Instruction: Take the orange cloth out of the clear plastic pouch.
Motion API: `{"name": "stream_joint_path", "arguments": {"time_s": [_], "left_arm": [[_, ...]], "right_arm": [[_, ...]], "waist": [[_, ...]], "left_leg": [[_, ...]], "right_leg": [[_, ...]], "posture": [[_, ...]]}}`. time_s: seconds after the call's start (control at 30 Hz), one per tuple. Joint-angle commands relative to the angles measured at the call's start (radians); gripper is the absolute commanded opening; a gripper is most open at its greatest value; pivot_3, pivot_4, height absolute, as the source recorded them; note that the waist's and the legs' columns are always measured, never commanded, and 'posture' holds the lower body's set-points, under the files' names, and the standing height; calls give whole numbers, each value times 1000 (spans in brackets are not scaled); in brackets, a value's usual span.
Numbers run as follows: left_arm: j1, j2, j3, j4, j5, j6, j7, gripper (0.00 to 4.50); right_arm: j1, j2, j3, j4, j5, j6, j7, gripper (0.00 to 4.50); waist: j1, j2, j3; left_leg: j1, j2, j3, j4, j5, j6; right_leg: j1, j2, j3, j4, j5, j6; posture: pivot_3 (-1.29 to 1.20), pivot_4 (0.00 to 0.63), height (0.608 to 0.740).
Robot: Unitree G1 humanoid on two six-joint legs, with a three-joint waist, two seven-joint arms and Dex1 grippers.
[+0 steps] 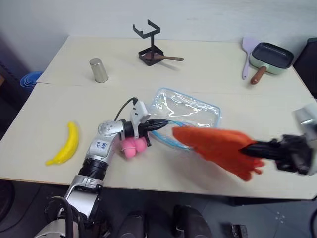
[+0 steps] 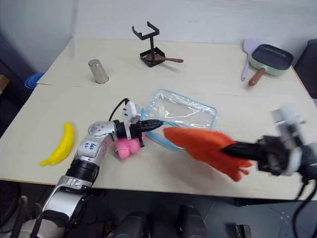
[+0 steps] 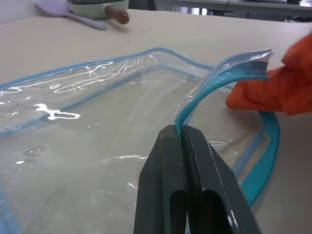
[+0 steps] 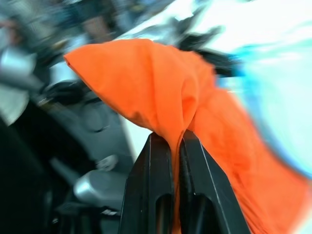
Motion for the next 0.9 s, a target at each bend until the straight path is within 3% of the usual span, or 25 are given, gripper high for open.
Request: {"name": "stream_joint_path", "arguments": {"time_s": [0.03,0.13,0.23,0.3,0.43,0.5,0.6,0.67,0.9], "left_arm": [[8,18,-4,-19,11,-13,-19,0],[2,21,-6,-10,10,-15,-28,0],[-9,22,-15,2,17,-23,-41,0],[-17,22,-18,10,19,-18,-43,0],[-20,19,-19,9,21,-18,-46,0],[-13,22,-19,-5,18,-11,-51,0],[3,29,-19,-30,6,14,-68,0],[13,32,-14,-47,10,25,-56,0],[29,80,14,-118,-49,85,-125,2158]], "right_arm": [[-142,-60,-107,165,-19,-60,-85,48],[-171,-112,-6,240,-250,-291,-54,48],[-137,-132,171,376,-588,-699,-49,48],[-157,-102,280,480,-778,-940,-127,48],[-153,17,409,653,-992,-1281,-285,48],[-107,75,443,684,-1014,-1387,-288,48],[-22,147,490,661,-951,-1366,-207,48],[24,175,503,658,-937,-1380,-187,545],[127,202,435,518,-730,-1324,-90,2805]], "waist": [[-4,0,0],[-3,0,0],[-1,0,0],[-1,0,0],[-3,0,0],[-2,0,0],[-2,0,0],[-2,1,0],[-5,1,0]], "left_leg": [[1,0,1,0,0,0],[1,1,2,-1,0,0],[1,0,3,-1,0,-1],[1,0,4,-1,0,0],[0,0,5,-1,1,-1],[0,1,4,-1,1,-2],[0,1,4,-1,1,-2],[0,1,4,-1,1,-2],[2,2,3,-1,1,-2]], "right_leg": [[0,0,1,0,0,0],[-1,1,1,0,0,0],[-1,1,2,0,0,0],[-1,1,3,0,1,1],[-2,2,3,1,1,1],[-2,3,2,2,1,1],[-2,3,2,2,1,1],[-2,3,3,2,1,1],[0,4,3,1,1,1]], "posture": [[0,150,740],[0,150,740],[0,150,740],[0,150,740],[0,150,740],[0,150,740],[0,150,740],[0,150,740],[0,150,740]]}}
